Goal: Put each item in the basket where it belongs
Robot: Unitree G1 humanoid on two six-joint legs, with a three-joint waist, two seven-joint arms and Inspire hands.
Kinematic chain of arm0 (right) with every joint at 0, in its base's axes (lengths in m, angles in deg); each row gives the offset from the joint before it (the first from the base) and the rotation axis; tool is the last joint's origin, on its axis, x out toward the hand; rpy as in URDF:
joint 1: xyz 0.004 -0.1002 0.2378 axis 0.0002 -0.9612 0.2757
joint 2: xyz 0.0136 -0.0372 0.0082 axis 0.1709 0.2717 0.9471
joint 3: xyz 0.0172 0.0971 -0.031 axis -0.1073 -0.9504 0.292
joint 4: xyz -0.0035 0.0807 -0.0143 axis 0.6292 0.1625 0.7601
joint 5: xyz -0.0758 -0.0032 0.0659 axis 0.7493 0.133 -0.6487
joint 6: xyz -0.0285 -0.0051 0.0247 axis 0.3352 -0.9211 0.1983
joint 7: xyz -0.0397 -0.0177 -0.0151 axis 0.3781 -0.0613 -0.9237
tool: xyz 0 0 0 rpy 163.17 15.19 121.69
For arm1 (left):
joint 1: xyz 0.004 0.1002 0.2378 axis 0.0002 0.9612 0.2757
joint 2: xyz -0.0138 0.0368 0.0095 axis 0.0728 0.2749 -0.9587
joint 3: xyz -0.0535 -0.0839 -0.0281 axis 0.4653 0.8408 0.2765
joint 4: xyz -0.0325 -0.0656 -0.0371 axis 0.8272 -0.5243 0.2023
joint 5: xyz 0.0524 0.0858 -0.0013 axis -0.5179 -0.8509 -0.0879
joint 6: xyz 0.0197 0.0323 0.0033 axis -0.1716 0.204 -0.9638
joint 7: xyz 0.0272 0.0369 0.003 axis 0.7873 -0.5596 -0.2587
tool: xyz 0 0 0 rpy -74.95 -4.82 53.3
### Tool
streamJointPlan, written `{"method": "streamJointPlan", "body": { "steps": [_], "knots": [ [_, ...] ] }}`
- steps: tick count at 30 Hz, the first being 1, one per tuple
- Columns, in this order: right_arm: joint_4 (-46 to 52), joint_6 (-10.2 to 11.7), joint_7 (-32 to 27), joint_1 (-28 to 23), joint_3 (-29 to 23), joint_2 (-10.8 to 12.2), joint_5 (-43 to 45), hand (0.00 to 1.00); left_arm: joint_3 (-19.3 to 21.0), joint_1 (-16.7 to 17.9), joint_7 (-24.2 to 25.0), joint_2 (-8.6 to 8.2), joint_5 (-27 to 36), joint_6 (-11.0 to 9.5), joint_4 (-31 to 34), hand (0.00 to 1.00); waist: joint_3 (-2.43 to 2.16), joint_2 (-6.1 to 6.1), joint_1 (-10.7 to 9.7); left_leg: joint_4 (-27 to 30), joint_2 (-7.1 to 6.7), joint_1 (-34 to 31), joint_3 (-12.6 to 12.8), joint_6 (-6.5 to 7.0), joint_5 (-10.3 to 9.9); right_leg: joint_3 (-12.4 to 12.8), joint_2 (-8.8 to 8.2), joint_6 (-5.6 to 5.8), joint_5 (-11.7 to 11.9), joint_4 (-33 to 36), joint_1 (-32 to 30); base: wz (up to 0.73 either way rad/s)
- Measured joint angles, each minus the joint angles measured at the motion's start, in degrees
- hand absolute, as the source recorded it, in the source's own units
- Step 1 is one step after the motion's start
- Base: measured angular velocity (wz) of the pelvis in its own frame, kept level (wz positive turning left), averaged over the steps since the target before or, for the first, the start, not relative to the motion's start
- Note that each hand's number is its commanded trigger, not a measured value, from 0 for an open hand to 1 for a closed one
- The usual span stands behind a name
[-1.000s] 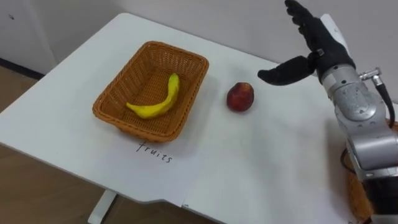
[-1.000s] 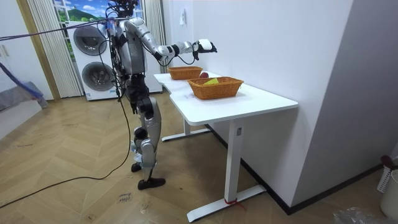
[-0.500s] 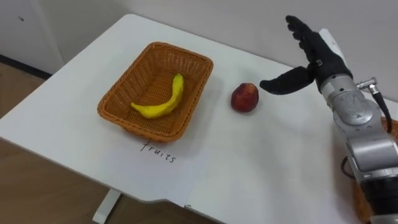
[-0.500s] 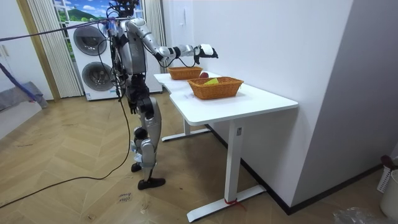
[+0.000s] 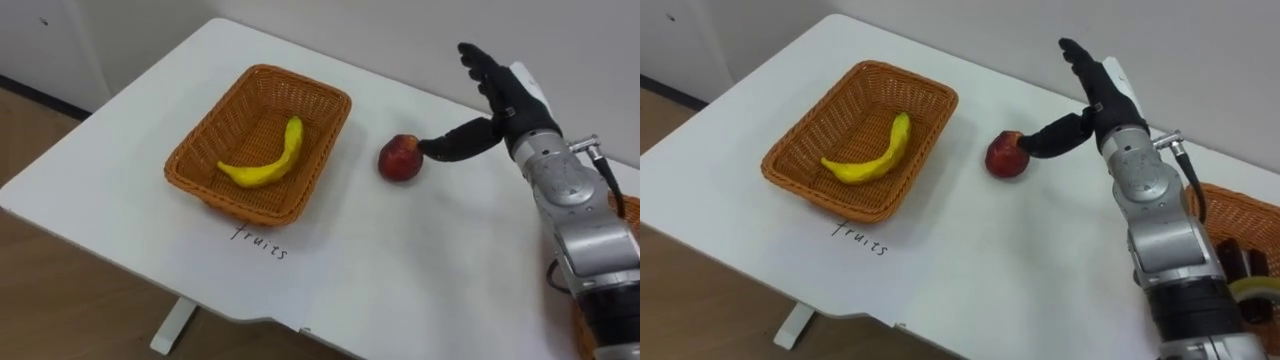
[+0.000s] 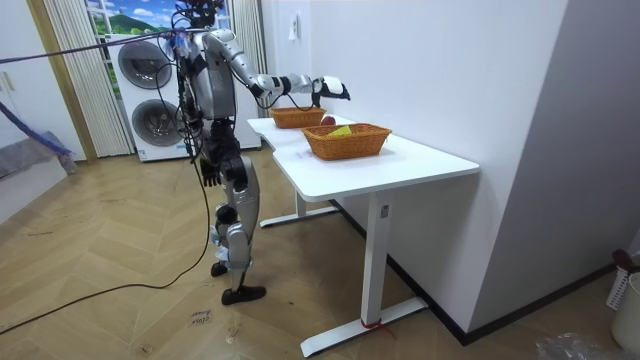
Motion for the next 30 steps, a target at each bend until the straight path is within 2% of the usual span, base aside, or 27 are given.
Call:
{"method": "streamJointPlan", "body": {
  "steps": [13,17,21,23,26,30],
  "knots": [
    [-2.28,-0.32,1.21,0.01,1.69,0.0,0.32,0.0,0.0,0.01,1.25,-0.07,-0.38,1.18,1.47,0.0,0.09,0.38,0.82,0.27,-0.07,-1.05,-0.43,0.0,0.0,-1.16,-0.09,0.0,0.0,0.01,-0.83,0.01],
    [-2.62,-0.71,3.85,0.0,1.7,0.0,0.33,0.0,0.05,-0.04,1.37,-0.23,-0.4,1.2,1.76,0.0,0.35,0.77,1.48,0.45,-0.09,-1.06,-0.62,0.0,0.01,-1.34,-0.14,0.01,-0.01,-0.04,-0.89,0.04],
    [-2.94,-0.79,6.32,0.0,1.7,0.0,0.3,0.0,0.11,-0.05,1.4,-0.26,-0.49,1.39,1.68,0.0,0.37,0.8,1.53,0.72,-0.16,-1.51,-1.23,0.0,0.01,-2.35,-0.26,0.01,-0.01,-0.05,-1.0,0.07],
    [-3.36,-0.85,7.48,0.0,1.7,0.0,0.33,0.0,0.13,-0.04,1.49,-0.26,-0.48,1.68,1.69,0.0,0.31,0.71,1.56,0.82,-0.16,-1.72,-1.39,0.0,0.01,-2.72,-0.27,0.01,-0.01,-0.05,-1.04,0.06],
    [-3.82,-2.04,10.06,-0.11,1.87,0.0,0.8,0.0,0.31,0.05,2.35,-0.18,-0.47,2.49,1.69,0.0,0.21,0.55,1.57,0.83,-0.15,-1.75,-1.41,-0.01,0.01,-2.79,-0.27,0.01,-0.01,-0.05,-1.06,0.0],
    [-4.61,-2.85,12.39,-0.15,2.27,0.0,-0.24,0.0,0.45,-0.09,2.52,-0.06,-0.38,2.49,1.51,0.0,-0.08,-0.08,1.68,0.85,-0.14,-1.76,-1.41,-0.01,0.01,-2.73,-0.26,0.01,-0.01,-0.02,-1.02,0.0]
  ]
}}
